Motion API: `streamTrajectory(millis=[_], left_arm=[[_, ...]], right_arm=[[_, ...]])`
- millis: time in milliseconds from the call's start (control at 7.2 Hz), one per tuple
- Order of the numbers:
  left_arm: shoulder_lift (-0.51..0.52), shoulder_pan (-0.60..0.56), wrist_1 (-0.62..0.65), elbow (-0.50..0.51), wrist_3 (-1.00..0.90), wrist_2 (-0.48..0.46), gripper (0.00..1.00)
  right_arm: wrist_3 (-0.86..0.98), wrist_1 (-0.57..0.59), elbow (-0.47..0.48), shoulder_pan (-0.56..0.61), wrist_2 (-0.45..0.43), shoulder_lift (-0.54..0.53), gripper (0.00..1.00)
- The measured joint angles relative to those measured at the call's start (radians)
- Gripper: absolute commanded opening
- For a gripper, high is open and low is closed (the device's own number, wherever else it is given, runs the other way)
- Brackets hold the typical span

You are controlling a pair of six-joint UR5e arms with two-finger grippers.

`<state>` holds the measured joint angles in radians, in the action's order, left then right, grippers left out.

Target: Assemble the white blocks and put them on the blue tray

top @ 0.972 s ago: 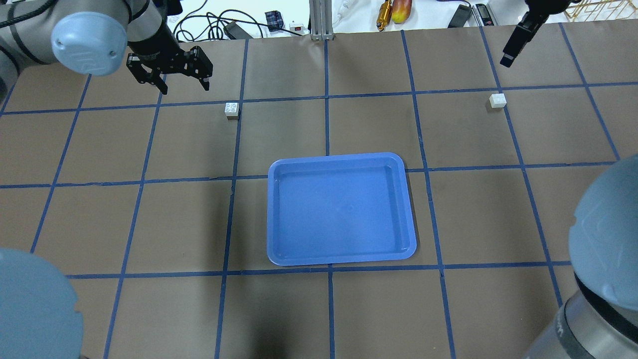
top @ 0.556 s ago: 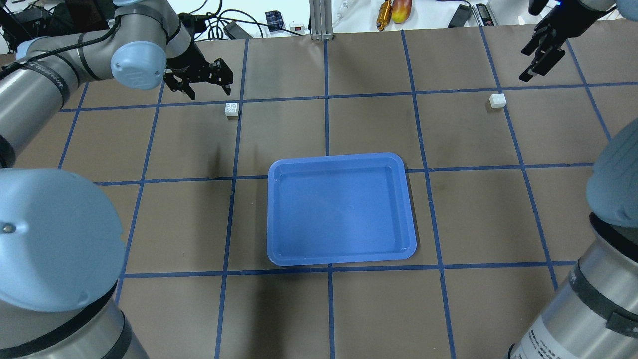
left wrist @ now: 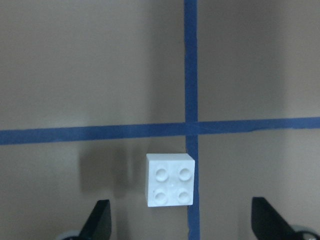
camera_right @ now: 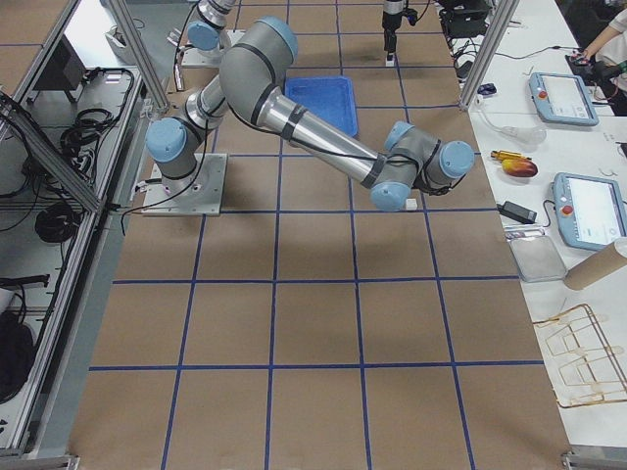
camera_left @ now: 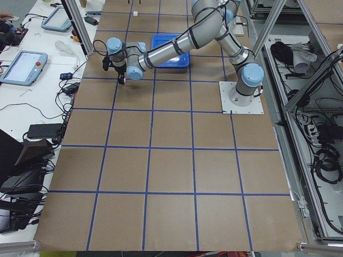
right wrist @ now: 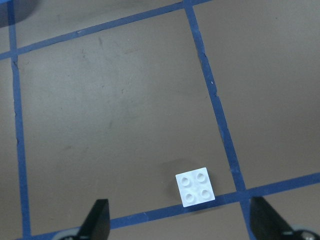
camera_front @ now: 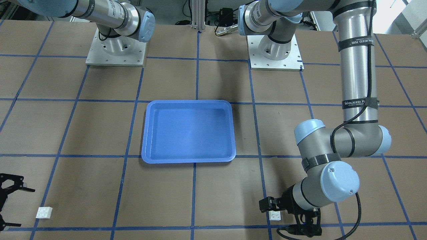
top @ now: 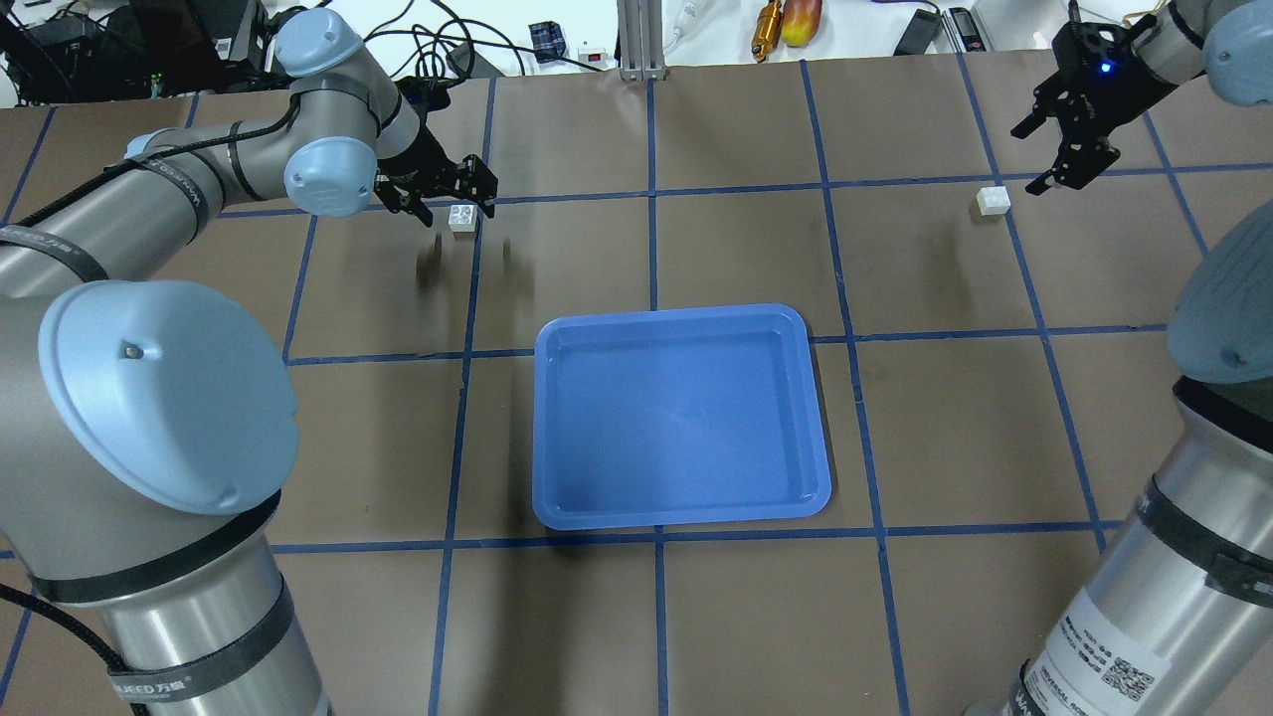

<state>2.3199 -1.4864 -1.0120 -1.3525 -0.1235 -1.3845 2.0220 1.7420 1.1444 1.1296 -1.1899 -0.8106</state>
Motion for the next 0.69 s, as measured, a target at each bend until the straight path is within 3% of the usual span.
streamTrajectory(millis=[139,278,417,694], left_arm=[[0.009,0.000,0.004,0.000,-0.020,0.003,0.95],[0.012,0.000,0.005,0.000,-0.031,0.003,0.74],[0.013,0.000,0.006,0.001,-0.035,0.003,0.67],[0.012,0.000,0.007,0.017,-0.034,0.000,0.70]], right_arm=[[0.045,0.012,0.005,0.000,0.010,0.010,1.00],[0.054,0.018,0.009,-0.001,0.019,0.021,1.00],[0.043,0.020,0.012,-0.002,0.022,0.032,1.00],[0.026,0.023,0.013,-0.004,0.024,0.047,1.00]])
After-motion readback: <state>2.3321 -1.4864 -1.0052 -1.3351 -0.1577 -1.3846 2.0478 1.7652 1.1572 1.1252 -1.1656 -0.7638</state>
